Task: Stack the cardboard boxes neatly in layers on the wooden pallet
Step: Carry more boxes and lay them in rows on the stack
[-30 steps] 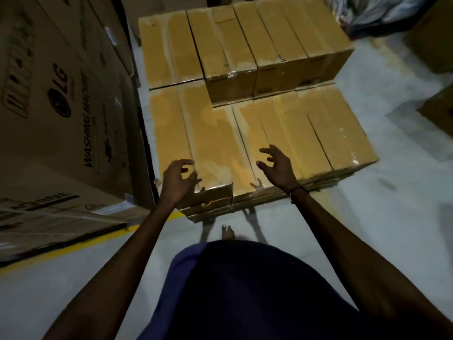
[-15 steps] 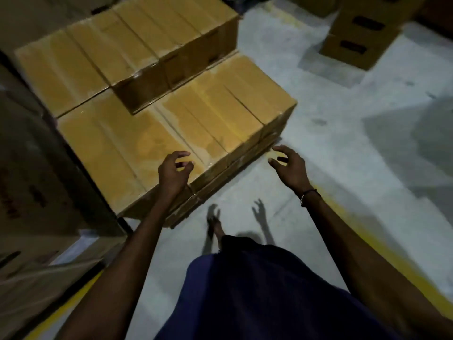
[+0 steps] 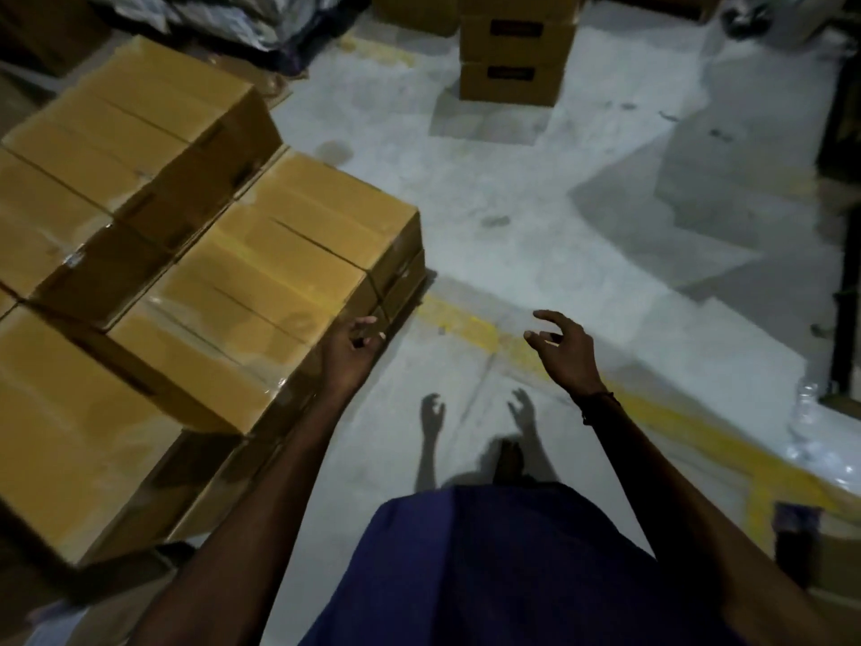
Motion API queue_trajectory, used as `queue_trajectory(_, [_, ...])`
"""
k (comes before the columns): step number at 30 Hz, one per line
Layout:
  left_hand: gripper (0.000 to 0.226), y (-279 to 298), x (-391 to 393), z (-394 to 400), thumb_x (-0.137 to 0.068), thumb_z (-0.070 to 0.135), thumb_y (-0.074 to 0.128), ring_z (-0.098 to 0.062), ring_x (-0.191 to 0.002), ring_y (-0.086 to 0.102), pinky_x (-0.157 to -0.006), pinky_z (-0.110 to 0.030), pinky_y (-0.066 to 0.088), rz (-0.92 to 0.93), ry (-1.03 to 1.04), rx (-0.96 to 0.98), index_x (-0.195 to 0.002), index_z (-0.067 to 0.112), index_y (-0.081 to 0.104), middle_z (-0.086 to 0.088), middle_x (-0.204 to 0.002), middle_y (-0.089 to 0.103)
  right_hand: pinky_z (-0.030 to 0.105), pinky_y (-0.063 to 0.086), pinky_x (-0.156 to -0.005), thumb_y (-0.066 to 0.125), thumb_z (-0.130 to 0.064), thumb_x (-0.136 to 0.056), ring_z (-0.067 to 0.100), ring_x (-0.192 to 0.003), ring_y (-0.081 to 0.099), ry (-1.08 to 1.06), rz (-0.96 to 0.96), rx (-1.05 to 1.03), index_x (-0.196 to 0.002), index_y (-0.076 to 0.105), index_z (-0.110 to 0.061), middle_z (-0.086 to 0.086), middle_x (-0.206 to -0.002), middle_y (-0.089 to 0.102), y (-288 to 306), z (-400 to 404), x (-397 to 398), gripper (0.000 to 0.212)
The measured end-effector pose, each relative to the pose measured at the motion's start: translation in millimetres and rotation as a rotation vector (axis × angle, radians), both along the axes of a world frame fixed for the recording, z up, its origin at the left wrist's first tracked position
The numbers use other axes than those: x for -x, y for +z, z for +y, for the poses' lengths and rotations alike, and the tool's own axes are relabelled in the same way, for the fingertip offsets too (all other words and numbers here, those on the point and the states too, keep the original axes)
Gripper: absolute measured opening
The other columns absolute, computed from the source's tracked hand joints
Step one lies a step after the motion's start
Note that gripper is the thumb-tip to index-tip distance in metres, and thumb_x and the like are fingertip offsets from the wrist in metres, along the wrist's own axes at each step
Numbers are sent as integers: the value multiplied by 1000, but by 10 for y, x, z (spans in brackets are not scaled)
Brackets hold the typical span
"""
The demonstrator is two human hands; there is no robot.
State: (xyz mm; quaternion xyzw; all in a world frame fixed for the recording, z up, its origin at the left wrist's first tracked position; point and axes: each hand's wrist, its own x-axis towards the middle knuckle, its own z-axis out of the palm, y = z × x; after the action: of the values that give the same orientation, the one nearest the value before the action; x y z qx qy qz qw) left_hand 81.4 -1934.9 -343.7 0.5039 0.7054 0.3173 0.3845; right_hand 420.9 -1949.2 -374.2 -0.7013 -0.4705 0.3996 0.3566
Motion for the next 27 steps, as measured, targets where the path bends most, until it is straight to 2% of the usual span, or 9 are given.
queue_trajectory(3, [25,6,-639,486,-93,12,73,-13,-87,65,-70,-11,47,-35,-44,4,-117,12,71,-3,-101,69,7,48,-71,77,-23,-92,17,-105,71,-43,11,-9,-126,68,-22,6,-125,69,10,243,-586,35])
queue_trajectory(6, [24,9,-1271,945,-92,11,73,-12,-103,67,-79,-18,51,-121,-59,-13,-115,16,70,-3,-112,71,9,48,-67,76,-24,-92,16,-106,70,-84,20,-11,-125,68,-24,2,-125,69,84,487,-1075,34])
queue_trajectory(9, [24,57,-1756,1342,-92,5,73,13,-82,63,-73,-6,48,-145,-90,-37,-115,8,69,-3,-110,68,8,47,-67,76,-24,-93,16,-106,70,-107,26,-14,-125,68,-25,1,-126,69,145,773,-1443,33])
queue_trajectory(10, [23,41,-1886,1500,-92,5,73,15,-78,62,-73,-8,49,-153,-105,-39,-115,7,69,-4,-110,69,5,46,-67,76,-22,-93,17,-106,70,-115,28,-16,-125,68,-23,1,-127,68,151,899,-1558,33])
queue_trajectory(13, [22,4,-2112,1928,-90,22,76,-6,-81,68,-71,-34,56,-191,-107,-27,-111,26,72,-1,-107,72,3,45,-67,76,-19,-92,20,-105,70,-137,33,-4,-125,68,-20,2,-128,68,147,1286,-1805,34])
queue_trajectory(16, [19,-107,-2243,2413,-88,31,75,-15,-76,65,-62,-37,52,-208,-77,-20,-105,39,70,6,-100,68,3,44,-68,76,-17,-91,19,-103,72,-138,13,2,-124,68,-19,3,-126,69,96,1774,-2016,34])
queue_trajectory(19, [18,-174,-2399,2945,-93,22,74,-12,-71,64,-63,-37,51,-208,-39,-23,-108,32,70,0,-103,68,4,45,-67,76,-15,-91,19,-102,73,-142,3,5,-124,68,-18,5,-124,70,44,2337,-2188,34])
queue_trajectory(23, [20,-216,-2561,3852,-94,19,74,-9,-86,68,-78,-40,58,-177,-69,-22,-113,24,71,4,-114,71,8,46,-58,75,-15,-91,18,-102,72,-163,0,20,-123,69,-21,11,-112,73,79,3208,-2392,34])
queue_trajectory(27, [20,-155,-2694,4783,-94,19,75,-12,-83,69,-82,-46,60,-166,-105,-12,-113,25,70,7,-112,70,6,47,-67,76,-15,-90,8,-94,72,-174,-40,33,-124,68,-22,8,-117,73,187,4025,-2553,35])
